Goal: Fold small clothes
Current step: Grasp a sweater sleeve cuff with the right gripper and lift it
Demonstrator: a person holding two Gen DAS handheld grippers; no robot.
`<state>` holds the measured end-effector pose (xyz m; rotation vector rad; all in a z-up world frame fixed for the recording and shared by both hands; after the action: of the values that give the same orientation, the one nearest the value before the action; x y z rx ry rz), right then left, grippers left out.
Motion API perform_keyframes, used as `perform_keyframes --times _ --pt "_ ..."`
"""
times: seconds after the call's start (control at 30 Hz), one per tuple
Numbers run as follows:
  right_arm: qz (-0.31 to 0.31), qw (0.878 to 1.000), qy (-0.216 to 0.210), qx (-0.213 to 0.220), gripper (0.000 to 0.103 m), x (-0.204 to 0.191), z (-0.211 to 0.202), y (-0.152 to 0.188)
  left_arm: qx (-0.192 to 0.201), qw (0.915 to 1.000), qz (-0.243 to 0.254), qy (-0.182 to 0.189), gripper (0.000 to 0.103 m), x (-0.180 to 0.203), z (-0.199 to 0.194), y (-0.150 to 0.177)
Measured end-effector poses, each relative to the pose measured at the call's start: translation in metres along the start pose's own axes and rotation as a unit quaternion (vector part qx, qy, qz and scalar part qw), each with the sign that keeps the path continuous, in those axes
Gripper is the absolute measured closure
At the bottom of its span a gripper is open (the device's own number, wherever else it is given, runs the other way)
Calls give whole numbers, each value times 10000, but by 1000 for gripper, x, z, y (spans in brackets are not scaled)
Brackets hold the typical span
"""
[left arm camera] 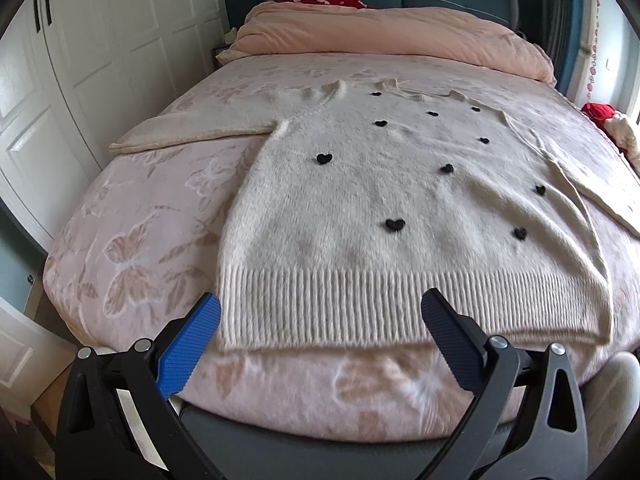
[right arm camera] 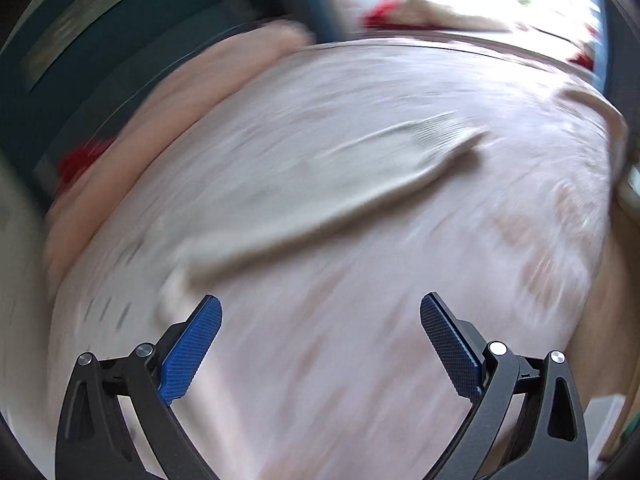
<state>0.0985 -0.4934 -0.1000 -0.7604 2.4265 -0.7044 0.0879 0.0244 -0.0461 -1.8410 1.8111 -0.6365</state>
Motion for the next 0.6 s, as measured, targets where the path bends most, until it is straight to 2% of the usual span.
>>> perform_keyframes --times 0.13,0.2,0.27,0.33,0.37,0.4,0.47,0.53,0.6 --pt "889 9946 520 -128 5 72 56 -48 -151 9998 -118 -5 5 6 14 -9" --pt "1314 9897 515 -225 9 93 76 -56 -229 9996 -180 -5 5 7 22 -12" --pt "1701 9843 425 -184 9 109 92 -61 -303 9994 -173 -27 5 9 30 -14" --pt "1664 9850 461 58 10 109 96 -67 -396 9991 -158 -74 5 10 40 -17" --pt "1559 9867 459 60 24 104 101 -70 -431 9989 -161 -79 5 11 44 -18" --pt "1446 9887 392 16 54 98 105 -71 -450 9988 -168 -89 5 11 47 -19" --pt "1340 9907 4 -225 93 83 117 -76 -484 9986 -208 -80 5 10 53 -22" --pt "1264 9912 -391 66 93 54 105 -91 -492 9985 -254 -43 5 8 56 -25" --pt "877 9918 -874 323 93 4 84 -105 -482 9984 -310 6 5 5 58 -29"
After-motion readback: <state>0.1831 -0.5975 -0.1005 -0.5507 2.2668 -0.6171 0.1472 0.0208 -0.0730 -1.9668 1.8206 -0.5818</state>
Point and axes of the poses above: each gripper's, at about its wrist camera, not at the fingertips, and z roughly the way its jaws point, x to its right, y to its underside, the point moved 4 cm from there along z, roughly the way its jaws point, and after that the axes turned 5 degrees about -z, right-handed, at the moved point
